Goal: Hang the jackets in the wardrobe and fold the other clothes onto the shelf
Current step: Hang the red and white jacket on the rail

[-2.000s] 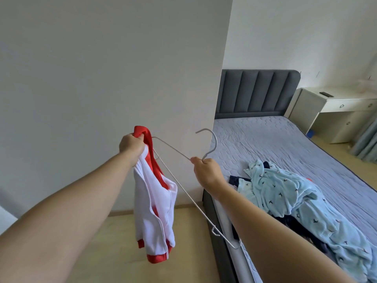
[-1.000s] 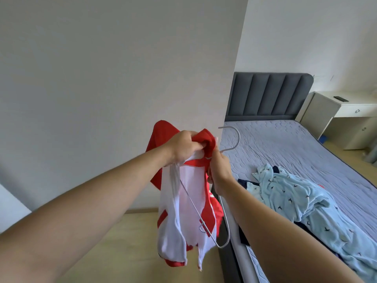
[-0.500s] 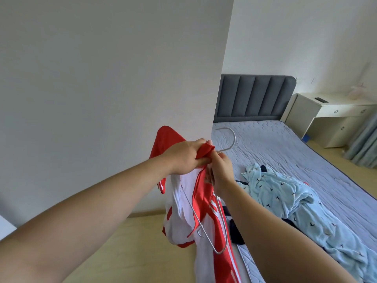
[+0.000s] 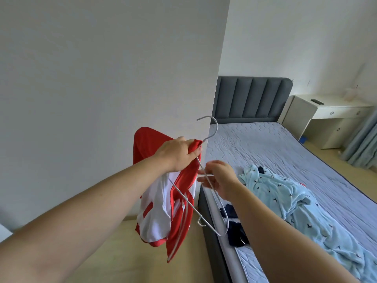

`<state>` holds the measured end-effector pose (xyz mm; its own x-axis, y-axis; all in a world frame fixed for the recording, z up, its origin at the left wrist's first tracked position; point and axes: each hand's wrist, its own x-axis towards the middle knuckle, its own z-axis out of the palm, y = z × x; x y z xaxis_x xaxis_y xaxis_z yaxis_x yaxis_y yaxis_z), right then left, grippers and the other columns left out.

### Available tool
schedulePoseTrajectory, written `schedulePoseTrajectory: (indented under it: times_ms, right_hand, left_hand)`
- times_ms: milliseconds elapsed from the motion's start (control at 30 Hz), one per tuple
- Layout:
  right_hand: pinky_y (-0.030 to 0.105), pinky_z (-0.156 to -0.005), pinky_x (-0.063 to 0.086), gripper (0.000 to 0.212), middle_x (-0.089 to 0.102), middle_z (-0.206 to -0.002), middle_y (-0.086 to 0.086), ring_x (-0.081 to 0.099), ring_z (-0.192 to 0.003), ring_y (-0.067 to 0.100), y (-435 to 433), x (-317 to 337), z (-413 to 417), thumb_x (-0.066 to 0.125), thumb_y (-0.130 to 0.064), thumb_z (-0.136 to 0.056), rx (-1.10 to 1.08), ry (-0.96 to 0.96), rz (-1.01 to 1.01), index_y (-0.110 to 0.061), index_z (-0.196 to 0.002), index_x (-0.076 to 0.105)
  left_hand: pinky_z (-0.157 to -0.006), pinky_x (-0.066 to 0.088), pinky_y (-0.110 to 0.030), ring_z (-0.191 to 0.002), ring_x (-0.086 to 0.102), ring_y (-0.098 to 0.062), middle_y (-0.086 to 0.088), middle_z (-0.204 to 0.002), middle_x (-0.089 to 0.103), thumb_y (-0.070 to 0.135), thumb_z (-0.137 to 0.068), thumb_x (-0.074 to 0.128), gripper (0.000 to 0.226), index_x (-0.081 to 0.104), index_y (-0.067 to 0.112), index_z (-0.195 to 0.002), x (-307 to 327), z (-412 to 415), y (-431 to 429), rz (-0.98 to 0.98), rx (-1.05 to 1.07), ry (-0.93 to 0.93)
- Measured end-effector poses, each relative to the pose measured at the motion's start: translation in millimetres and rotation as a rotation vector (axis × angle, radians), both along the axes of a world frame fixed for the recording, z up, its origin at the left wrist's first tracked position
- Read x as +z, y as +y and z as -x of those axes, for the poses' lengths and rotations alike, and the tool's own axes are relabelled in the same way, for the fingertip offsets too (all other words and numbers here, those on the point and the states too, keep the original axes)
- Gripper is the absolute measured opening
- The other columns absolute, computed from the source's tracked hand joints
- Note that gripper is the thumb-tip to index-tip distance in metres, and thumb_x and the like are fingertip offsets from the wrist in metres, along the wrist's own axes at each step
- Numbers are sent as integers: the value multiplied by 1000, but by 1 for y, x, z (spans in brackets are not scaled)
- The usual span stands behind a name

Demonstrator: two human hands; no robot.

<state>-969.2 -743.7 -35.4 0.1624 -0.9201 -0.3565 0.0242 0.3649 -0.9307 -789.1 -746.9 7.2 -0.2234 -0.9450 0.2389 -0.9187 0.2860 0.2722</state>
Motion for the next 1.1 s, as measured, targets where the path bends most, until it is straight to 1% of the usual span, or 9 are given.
schedulePoseTrajectory:
  times_ms: [133, 300, 400, 467, 600, 700, 800, 967, 1100]
  right_hand:
    - [36, -70, 61, 10, 77, -86, 13, 75, -81, 27, 3, -8, -11, 68, -5, -87, 241, 119, -120, -2, -96, 71]
    - [42, -90, 60, 38, 75, -98, 7, 70, -86, 21, 3, -9, -32, 82, -39, -82, 444, 276, -30, -12, -108, 73]
    - [31, -72, 61, 49, 72, -102, 4, 69, -89, 16, 3, -10, -52, 75, -58, -81, 379, 456, 79, -18, -110, 67]
    - [25, -57, 49, 62, 63, -97, 0, 62, -82, 12, 1, -12, -63, 73, -66, -77, 285, 552, 100, -18, -111, 54]
    - [26, -53, 38, 58, 48, -87, -2, 51, -72, 12, -6, -23, -69, 76, -41, -84, 182, 650, 85, -15, -112, 32]
    - [33, -72, 50, 31, 56, -88, 3, 58, -84, 24, -11, -29, -64, 61, -18, -91, 336, 908, 173, -5, -119, 57]
    - [38, -76, 55, 20, 57, -77, 7, 60, -79, 26, -12, -25, -55, 53, -12, -92, 377, 965, 155, 0, -102, 65]
    - [38, -81, 52, 28, 64, -119, 19, 64, -110, 36, -18, -10, -40, 46, -3, -95, 325, 1132, 207, 2, -118, 61]
    - [32, -67, 45, 11, 66, -109, 18, 63, -89, 34, -25, -6, -28, 47, -5, -93, 198, 1092, 223, -5, -96, 58]
  left_hand:
    - [-68, 43, -34, -75, 59, -24, 0, -92, 58, 56, -101, 37, 31, 52, 30, -96, 10, -3, 2, 99, 28, -4]
    - [-68, 48, -35, -73, 64, -24, 2, -87, 64, 43, -103, 41, 20, 52, 28, -96, 24, -5, 10, 163, -2, 69]
    - [-74, 49, -33, -76, 62, -20, 11, -86, 65, 36, -101, 46, 21, 61, 26, -113, 30, -8, 16, 212, 9, 150]
    - [-72, 47, -31, -72, 60, -15, 18, -75, 57, 34, -102, 48, 19, 60, 28, -115, 32, -12, 20, 220, 3, 196]
    - [-70, 50, -32, -72, 65, -19, 14, -77, 61, 35, -102, 46, 17, 58, 26, -111, 35, -23, 27, 247, 1, 213]
    - [-64, 46, -32, -70, 65, -24, 7, -76, 63, 37, -100, 44, 18, 55, 23, -105, 34, -34, 27, 297, 41, 190]
    - [-66, 45, -34, -76, 66, -31, -2, -84, 68, 33, -102, 47, 21, 56, 18, -112, 28, -45, 24, 325, 109, 163]
    - [-65, 41, -34, -79, 67, -37, -7, -88, 67, 32, -104, 40, 23, 55, 17, -113, 11, -63, 18, 330, 222, 116]
    - [-66, 48, -38, -80, 67, -38, -12, -94, 68, 35, -105, 36, 29, 53, 15, -118, 0, -70, 13, 327, 265, 77]
